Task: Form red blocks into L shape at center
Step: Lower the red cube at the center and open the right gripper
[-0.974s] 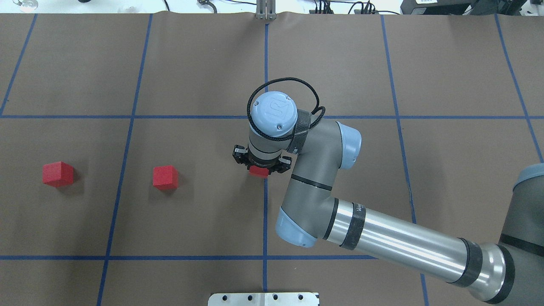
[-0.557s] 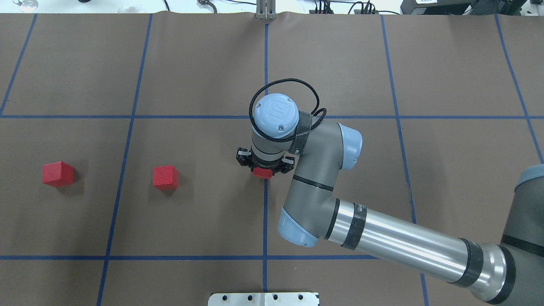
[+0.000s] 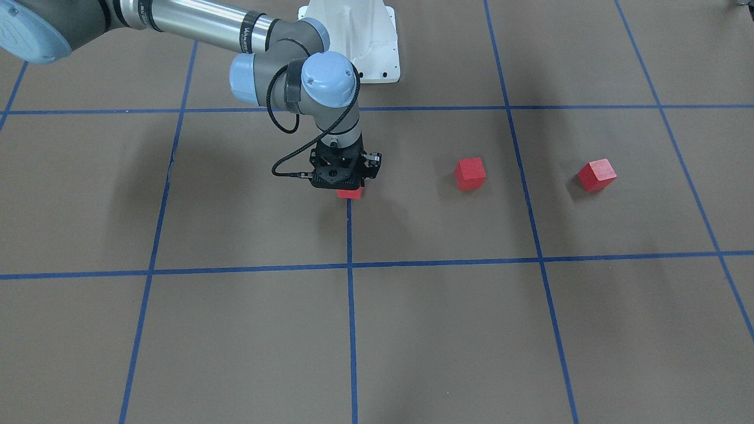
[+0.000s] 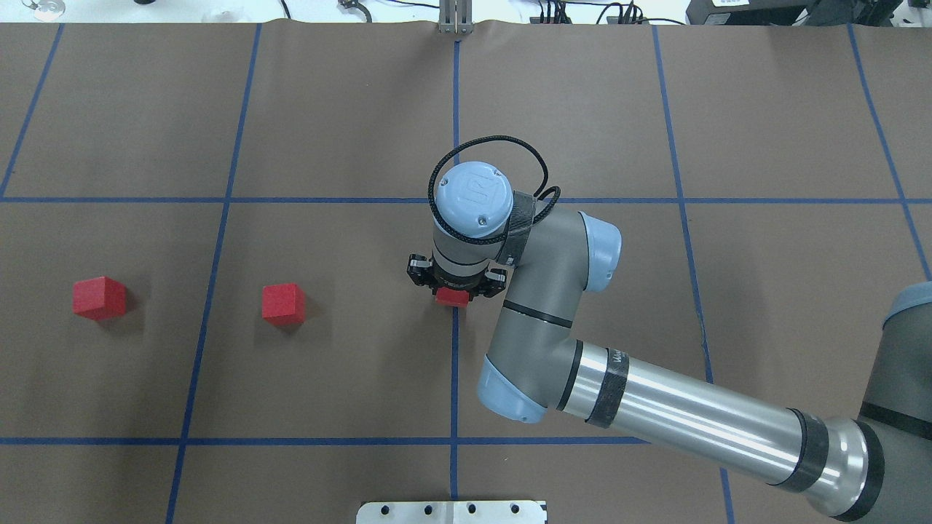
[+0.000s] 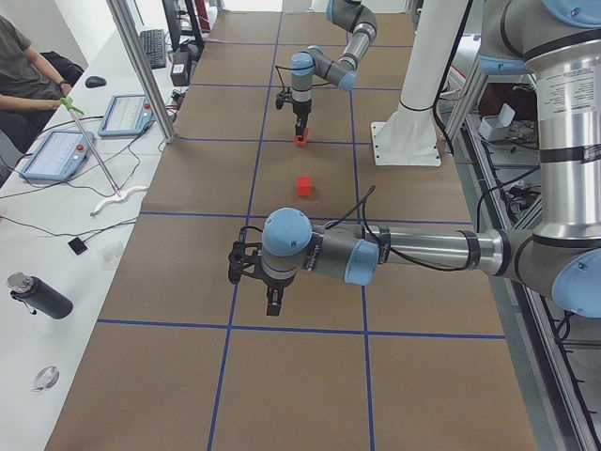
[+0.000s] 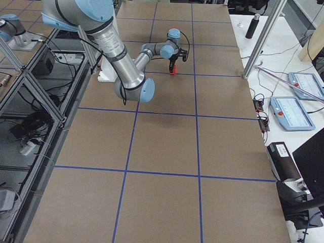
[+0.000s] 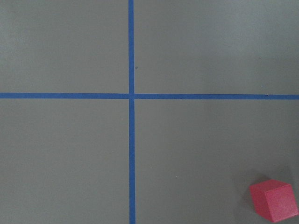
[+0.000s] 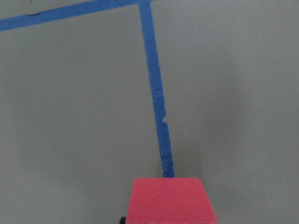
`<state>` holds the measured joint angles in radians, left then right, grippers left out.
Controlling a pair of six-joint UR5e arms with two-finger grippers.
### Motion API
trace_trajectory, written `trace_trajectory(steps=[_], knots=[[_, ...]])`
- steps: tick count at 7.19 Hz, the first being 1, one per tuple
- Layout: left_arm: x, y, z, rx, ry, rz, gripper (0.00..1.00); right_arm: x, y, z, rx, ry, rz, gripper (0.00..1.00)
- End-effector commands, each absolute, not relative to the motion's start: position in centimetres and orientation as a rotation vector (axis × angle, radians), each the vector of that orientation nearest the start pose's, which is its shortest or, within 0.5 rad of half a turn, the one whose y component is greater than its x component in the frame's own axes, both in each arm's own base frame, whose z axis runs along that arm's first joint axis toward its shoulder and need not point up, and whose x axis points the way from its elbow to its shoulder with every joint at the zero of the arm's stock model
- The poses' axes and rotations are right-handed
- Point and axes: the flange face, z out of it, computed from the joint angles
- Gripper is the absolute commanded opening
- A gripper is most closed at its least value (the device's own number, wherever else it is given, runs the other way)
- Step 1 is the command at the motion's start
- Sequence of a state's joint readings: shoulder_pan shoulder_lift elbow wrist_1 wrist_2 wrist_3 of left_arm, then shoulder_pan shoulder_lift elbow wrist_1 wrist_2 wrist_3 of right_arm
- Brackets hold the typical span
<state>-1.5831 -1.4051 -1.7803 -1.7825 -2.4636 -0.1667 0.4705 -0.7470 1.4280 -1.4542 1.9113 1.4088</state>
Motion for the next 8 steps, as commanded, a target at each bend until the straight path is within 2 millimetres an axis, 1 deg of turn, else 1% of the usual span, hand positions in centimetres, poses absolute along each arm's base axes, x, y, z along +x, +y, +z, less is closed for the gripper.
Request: trace_trajectory(steps=[1,3,4,5,6,7,8], knots=[[-6.1,-43.3,59.8,0.172,0.903,-0.051,1.00,-63.2,-42.8,20.2,-0.044,-0.841,0.116,0.46],[-6.1,-43.3,59.2,0.182,0.904,-0.046,1.00,-63.2,-42.8,19.8,-0.036,-0.849,0.108,0.49],[-6.1,-43.3,59.2,0.182,0.904,-0.046,1.00,-63.1,-42.9,20.3,-0.032,-0.841,0.108,0.99],[-6.2,-43.3,59.2,0.182,0.904,-0.049,1.00,-63.0,-43.0,20.8,-0.024,-0.835,0.107,1.00],[-6.1,-43.3,59.2,0.182,0.904,-0.048,1.00,-63.0,-43.0,20.7,-0.024,-0.835,0.106,1.00],[-6.1,-43.3,59.2,0.182,0.904,-0.048,1.00,-62.8,-42.9,20.2,-0.018,-0.844,0.103,1.00],[-6.1,-43.9,58.5,0.195,0.911,-0.039,1.00,-62.3,-43.0,19.3,-0.009,-0.860,0.104,1.00]])
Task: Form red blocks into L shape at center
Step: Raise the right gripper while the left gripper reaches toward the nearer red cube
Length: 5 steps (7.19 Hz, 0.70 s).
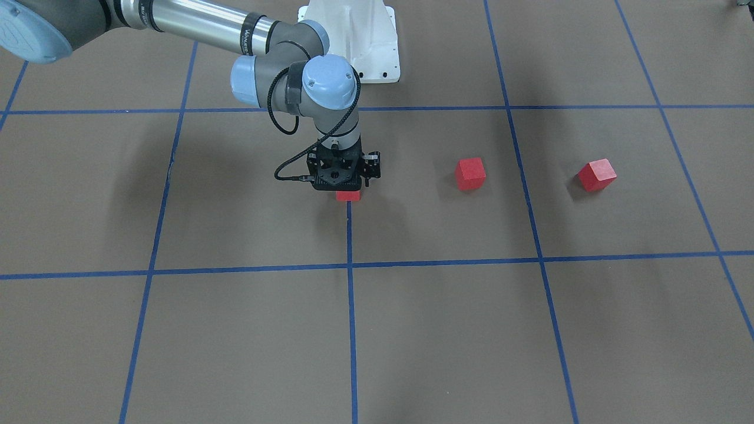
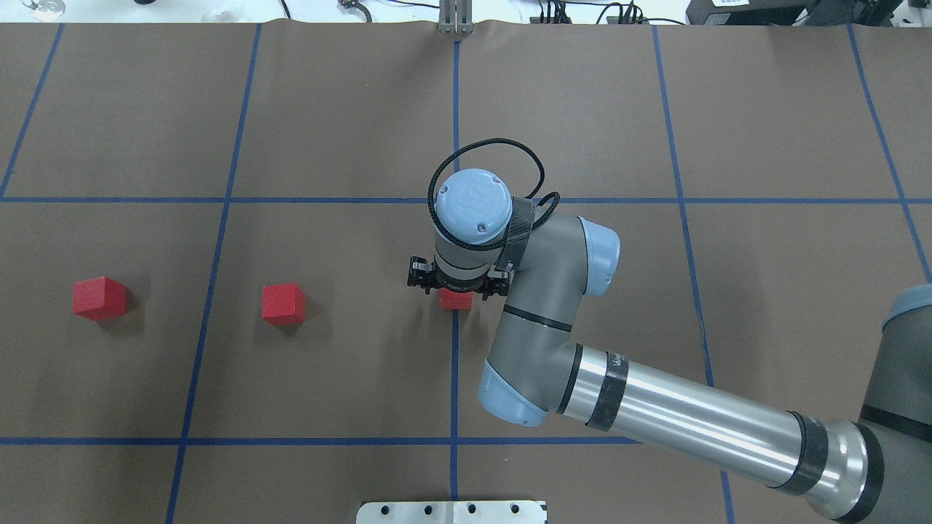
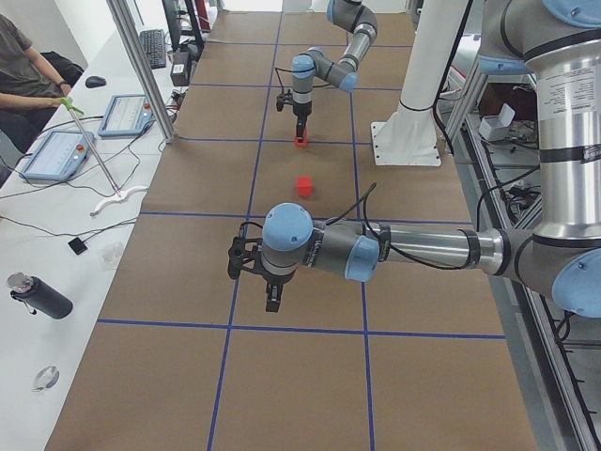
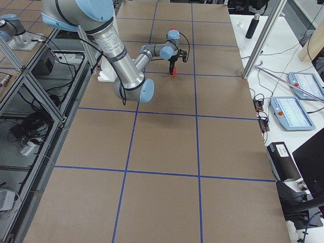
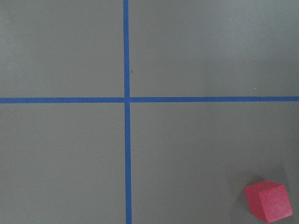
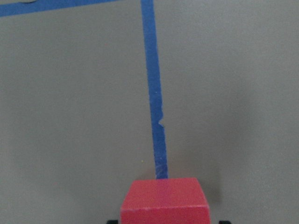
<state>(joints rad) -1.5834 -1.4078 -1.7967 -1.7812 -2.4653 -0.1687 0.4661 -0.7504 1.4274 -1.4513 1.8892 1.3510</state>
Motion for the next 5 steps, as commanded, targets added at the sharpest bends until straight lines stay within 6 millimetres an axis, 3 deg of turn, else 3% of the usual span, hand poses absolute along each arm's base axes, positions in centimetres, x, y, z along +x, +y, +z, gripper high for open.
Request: trace_trajectory(steps=[1,2,3,4,5], knots=[[-5.3,-44.1,57.1,0.170,1.014,-0.053,0.99,-60.8,-43.5,18.2,0.005,-0.887,0.111,1.00],[-4.8,-45.2,54.0,0.142,1.099,-0.136,1.00,-57.8,-44.0,18.0,0.019,-0.918,0.126,1.00],[-1.7,-45.5,51.3,0.163,1.128,-0.120,1.00,-53.4,-43.5,20.1,0.028,-0.938,0.140,1.00],[2.5,-47.0,48.3,0.105,1.165,-0.134,1.00,-48.8,-43.9,22.5,0.003,-0.951,0.153,1.00],[6.1,-48.3,45.0,0.092,1.181,-0.106,0.99,-45.4,-44.9,23.9,-0.005,-0.963,0.127,1.00]])
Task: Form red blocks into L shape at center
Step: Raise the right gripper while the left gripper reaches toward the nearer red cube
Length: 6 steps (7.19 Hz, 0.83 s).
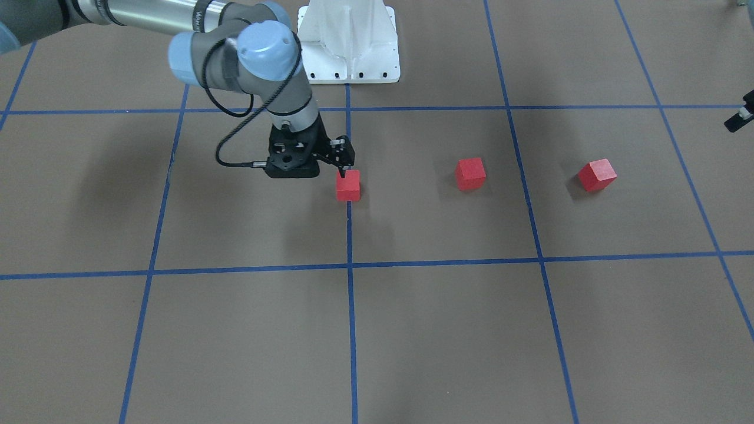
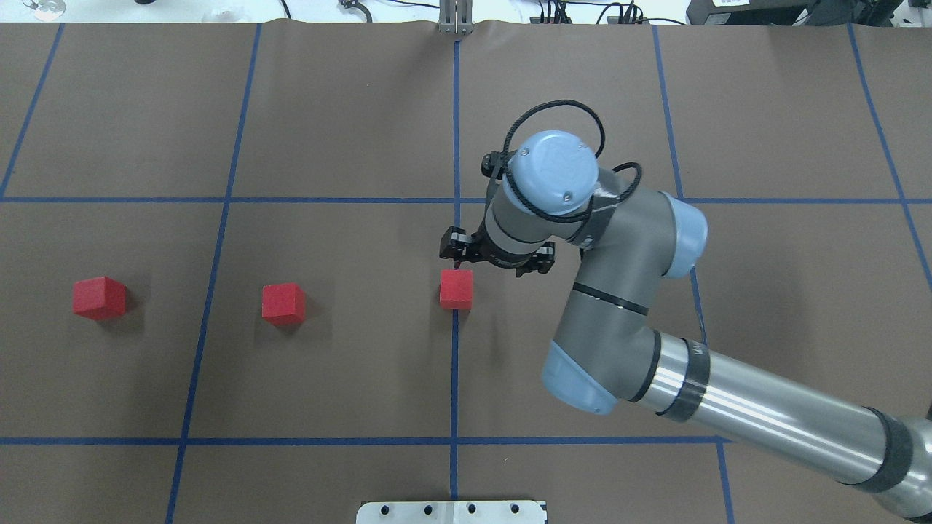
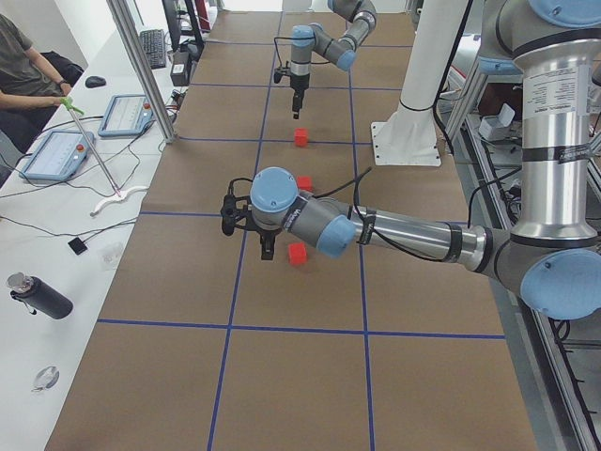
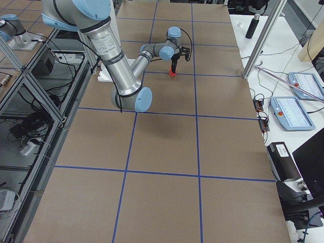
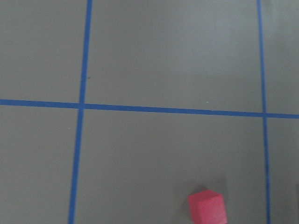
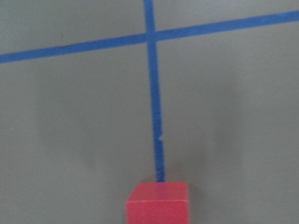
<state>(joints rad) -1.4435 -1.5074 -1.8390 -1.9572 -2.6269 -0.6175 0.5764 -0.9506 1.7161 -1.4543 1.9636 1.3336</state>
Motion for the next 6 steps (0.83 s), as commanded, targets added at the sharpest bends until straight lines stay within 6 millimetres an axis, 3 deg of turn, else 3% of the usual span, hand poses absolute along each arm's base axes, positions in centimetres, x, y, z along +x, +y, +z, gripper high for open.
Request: trace_trajectory(steps=[1,2,4,5,6], knots=[[11.1,-47.5,42.1,0.053,1.171,-0.094,0.99,-43.9,-45.3,26.9,0.002,-0.933,0.107,1.00],[16.8,-45.4,39.5,0.078,1.127,-0.040,1.00,-41.6,-46.6,29.6,0.027,-0.901,0.091,1.00],[30.1,-43.4,33.5,0.001,1.101,-0.135,1.00,-37.3,-48.3,33.7,0.037,-0.863,0.061,1.00],[35.6,-41.3,32.5,0.008,1.049,-0.096,1.00,-36.3,-48.7,34.7,0.030,-0.853,0.078,1.00],[40.5,-38.8,31.6,0.084,0.988,-0.068,1.00,-36.6,-48.6,35.2,0.026,-0.844,0.078,1.00]])
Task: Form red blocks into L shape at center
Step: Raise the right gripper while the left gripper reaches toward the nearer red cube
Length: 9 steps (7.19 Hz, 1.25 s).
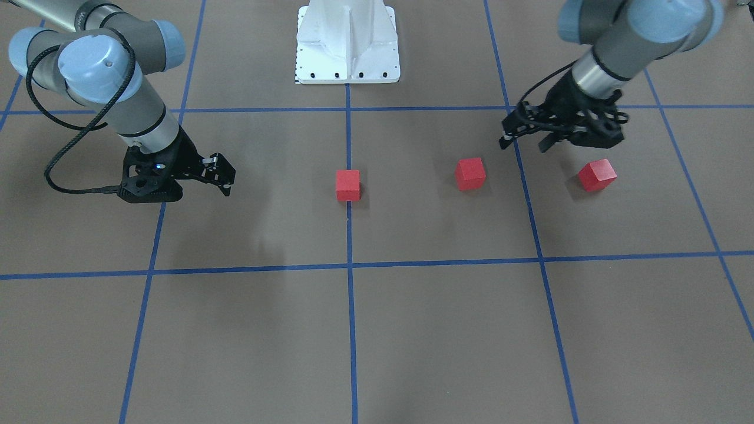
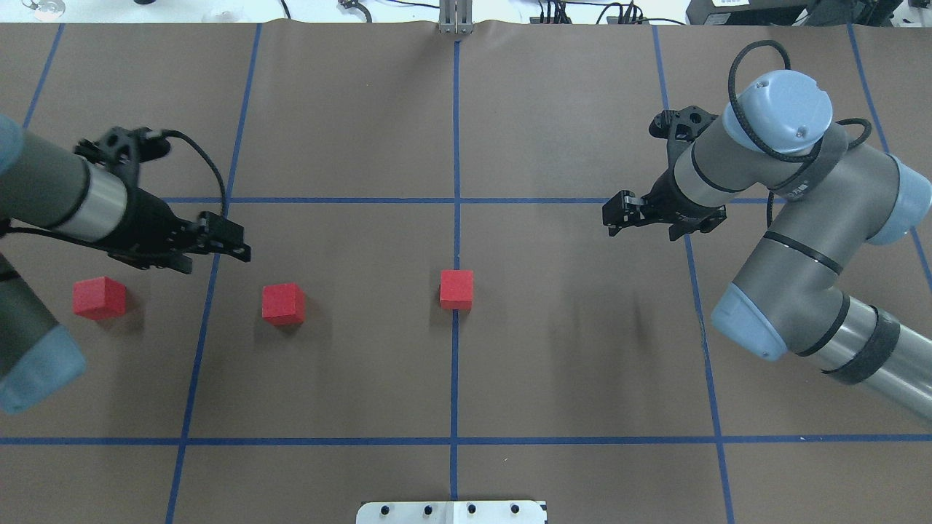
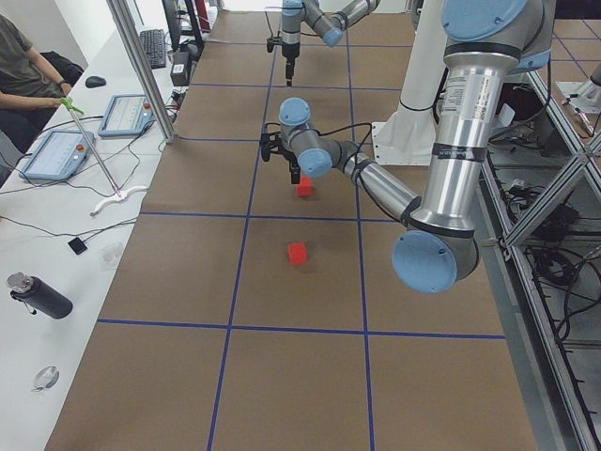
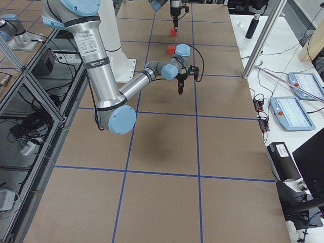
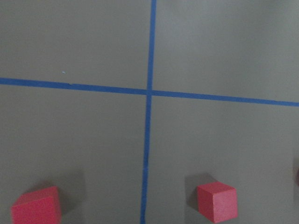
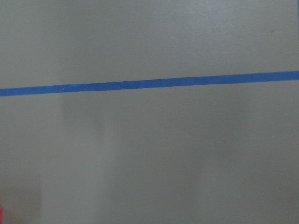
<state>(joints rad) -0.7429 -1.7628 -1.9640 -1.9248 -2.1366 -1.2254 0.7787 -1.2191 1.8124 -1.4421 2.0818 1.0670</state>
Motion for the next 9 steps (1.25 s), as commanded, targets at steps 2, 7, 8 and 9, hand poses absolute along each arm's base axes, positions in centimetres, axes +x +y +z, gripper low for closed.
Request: trace_trajectory(steps=[2,7,8,9], knots=[[43.7,-37.9,32.6,0.094,0.850,-0.075,0.99,-36.7,-48.6,35.3,0.024,-0.841,0.079,1.00],[45.9,-38.9,34.6,0.069,0.789,-0.056,0.97,-36.6,-48.7,35.3,0.027,-0.840,0.083,1.00],[46.3,-39.1,34.8,0.069,0.788,-0.055,0.97,-36.6,-48.6,35.2,0.027,-0.841,0.084,1.00],[46.6,-39.3,35.1,0.065,0.780,-0.057,0.97,-36.6,-48.6,35.2,0.026,-0.841,0.087,1.00]])
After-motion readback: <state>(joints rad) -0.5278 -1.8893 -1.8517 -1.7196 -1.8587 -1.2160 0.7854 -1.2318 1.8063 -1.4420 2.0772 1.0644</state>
